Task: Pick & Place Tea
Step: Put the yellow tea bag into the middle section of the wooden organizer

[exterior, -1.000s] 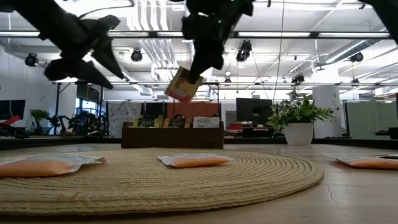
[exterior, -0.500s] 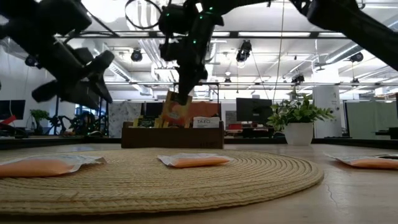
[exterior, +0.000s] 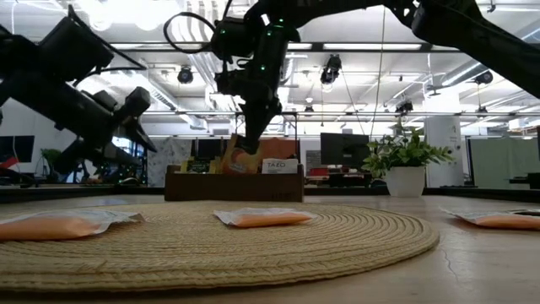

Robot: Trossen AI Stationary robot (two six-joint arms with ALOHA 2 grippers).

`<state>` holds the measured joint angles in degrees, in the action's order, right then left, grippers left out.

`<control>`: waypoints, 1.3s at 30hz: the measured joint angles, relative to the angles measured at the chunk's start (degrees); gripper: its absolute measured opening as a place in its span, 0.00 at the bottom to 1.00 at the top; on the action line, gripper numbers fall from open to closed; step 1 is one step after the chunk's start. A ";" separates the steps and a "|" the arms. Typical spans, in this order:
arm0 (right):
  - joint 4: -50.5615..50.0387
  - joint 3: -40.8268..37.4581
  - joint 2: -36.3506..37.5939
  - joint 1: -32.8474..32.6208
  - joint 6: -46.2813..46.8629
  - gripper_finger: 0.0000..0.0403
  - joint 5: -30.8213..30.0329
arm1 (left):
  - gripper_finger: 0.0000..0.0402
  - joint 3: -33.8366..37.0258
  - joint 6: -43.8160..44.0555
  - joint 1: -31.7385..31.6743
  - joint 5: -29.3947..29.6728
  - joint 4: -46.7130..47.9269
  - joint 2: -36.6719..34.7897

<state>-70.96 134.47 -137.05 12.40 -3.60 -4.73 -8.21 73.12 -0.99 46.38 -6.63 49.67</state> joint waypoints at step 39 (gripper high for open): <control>-4.08 -3.67 0.04 -1.05 0.15 0.02 -4.91 | 0.46 -9.98 -8.91 -10.89 -22.93 -29.92 31.49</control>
<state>-75.04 130.80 -137.02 11.36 -3.44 -9.64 -18.19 64.20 -11.87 23.44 -36.55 81.16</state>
